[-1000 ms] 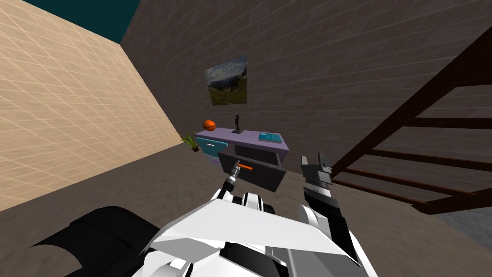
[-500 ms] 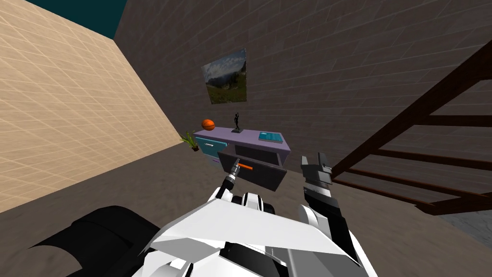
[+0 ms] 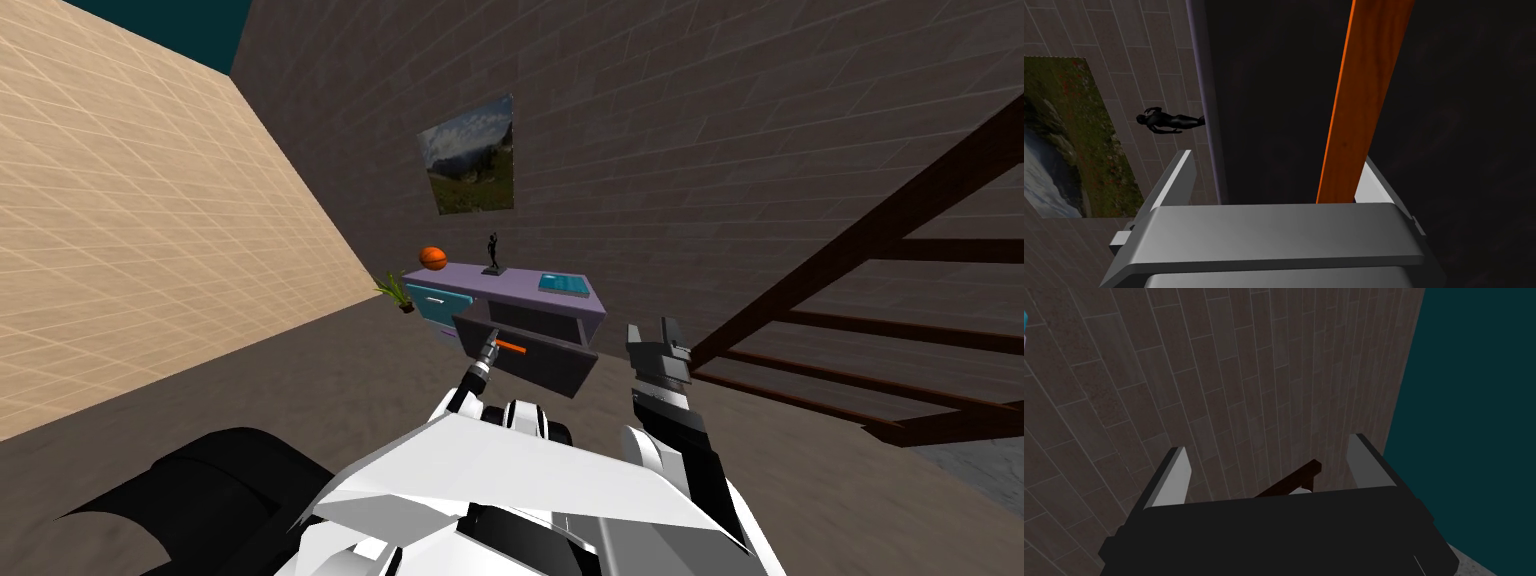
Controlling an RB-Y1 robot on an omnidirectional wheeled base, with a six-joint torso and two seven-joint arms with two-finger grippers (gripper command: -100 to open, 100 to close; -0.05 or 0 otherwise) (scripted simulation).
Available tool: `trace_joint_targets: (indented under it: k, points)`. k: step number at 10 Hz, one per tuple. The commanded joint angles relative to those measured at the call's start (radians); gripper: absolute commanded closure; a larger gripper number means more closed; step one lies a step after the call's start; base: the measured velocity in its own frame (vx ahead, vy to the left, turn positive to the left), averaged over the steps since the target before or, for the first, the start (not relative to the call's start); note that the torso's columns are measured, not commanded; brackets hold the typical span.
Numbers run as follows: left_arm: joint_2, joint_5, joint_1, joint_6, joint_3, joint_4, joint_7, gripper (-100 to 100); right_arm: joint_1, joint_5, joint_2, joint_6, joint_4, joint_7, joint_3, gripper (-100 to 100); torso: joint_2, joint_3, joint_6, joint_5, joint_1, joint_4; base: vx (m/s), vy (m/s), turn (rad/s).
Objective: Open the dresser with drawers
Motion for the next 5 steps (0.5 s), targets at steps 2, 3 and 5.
trace_joint_targets:
  k: [2,3,5]
  points:
    - [0.001,0.000,0.003,0.003,0.000,0.004,0.000,0,0.000,0.000,0.000,0.000,0.000,0.000,0.000,0,-0.004,-0.002,0.001,0.001,0.000,-0.003,0.000,0.000,0.000]
    - [0.001,0.000,0.003,0.004,0.000,0.005,0.000,0,0.000,0.000,0.000,0.000,0.000,0.000,0.000,0,-0.005,-0.003,0.001,0.001,0.000,-0.004,0.000,0.000,0.000]
    - [0.001,0.000,0.004,0.005,0.000,0.006,0.000,0,0.000,0.000,0.000,0.000,0.000,0.000,0.000,0,-0.006,-0.004,0.001,0.002,0.001,-0.005,0.000,0.000,0.000]
